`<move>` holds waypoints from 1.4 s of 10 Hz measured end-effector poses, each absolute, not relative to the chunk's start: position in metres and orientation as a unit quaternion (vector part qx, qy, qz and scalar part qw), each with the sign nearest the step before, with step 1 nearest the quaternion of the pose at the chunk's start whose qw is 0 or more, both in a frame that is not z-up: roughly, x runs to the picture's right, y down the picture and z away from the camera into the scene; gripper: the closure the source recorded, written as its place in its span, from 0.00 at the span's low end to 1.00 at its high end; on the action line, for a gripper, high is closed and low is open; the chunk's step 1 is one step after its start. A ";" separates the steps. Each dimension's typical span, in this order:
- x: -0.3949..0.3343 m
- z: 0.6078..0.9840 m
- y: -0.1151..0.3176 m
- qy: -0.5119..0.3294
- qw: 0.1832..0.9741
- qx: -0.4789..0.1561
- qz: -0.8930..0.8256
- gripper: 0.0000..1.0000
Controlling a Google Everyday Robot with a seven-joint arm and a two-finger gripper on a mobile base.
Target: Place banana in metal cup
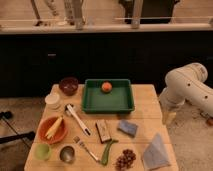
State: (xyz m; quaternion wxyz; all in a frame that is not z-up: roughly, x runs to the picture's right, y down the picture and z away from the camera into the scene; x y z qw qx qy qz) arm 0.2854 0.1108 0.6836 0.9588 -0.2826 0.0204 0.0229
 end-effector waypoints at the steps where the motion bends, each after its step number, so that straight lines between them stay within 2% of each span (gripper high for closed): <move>1: 0.285 0.684 0.111 0.020 0.959 -0.283 0.023 0.26; 5: 0.274 0.684 0.107 0.010 0.962 -0.274 -0.007 0.26; 8: 0.222 0.681 0.101 -0.021 0.963 -0.262 -0.062 0.26; 14: 0.140 0.672 0.097 -0.134 0.950 -0.252 -0.128 0.26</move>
